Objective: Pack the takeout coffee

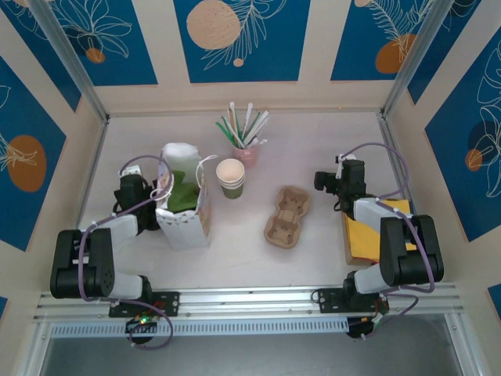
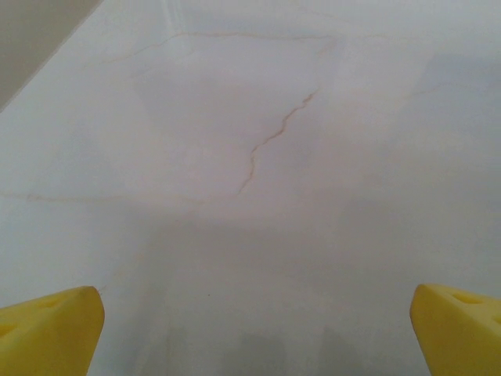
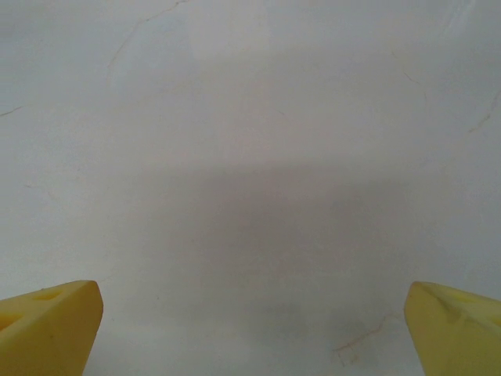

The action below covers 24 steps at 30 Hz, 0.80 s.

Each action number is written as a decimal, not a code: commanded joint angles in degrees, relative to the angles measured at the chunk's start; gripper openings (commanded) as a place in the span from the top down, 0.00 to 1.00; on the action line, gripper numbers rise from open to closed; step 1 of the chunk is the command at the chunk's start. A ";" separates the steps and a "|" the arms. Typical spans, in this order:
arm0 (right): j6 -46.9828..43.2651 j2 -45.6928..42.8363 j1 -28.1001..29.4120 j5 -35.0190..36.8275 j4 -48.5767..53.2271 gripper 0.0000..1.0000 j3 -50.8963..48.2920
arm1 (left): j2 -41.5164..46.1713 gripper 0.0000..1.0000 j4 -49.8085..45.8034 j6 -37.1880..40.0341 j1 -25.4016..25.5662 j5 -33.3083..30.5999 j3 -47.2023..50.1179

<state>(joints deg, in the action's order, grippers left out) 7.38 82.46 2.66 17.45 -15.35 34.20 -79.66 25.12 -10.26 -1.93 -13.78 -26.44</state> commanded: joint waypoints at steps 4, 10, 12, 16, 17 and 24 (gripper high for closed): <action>-2.10 1.23 -0.15 -4.25 -6.30 0.01 -0.03 | -1.24 0.00 10.06 2.31 0.52 -1.24 0.88; -2.10 1.93 -0.01 -4.38 -3.58 0.01 1.46 | -0.79 0.00 5.43 1.93 0.53 0.58 -0.55; -2.17 2.14 0.02 -4.34 -3.15 0.01 1.75 | 0.03 0.00 1.53 0.71 0.53 0.16 -1.48; -2.10 2.35 0.16 -3.79 -2.81 0.01 2.14 | 1.50 0.01 -14.61 -2.43 0.53 -0.54 -7.21; -2.10 2.51 0.15 -3.74 -2.71 0.01 2.24 | 1.83 0.03 -18.47 -4.00 0.44 -0.74 -8.58; -1.93 3.24 0.33 -2.96 -1.90 0.01 3.19 | 7.78 0.12 -34.27 -12.76 -0.72 -1.67 -14.08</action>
<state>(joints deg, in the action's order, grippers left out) 5.98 84.71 2.66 14.37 -17.47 35.51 -74.17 1.50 -17.45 -1.98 -14.44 -38.04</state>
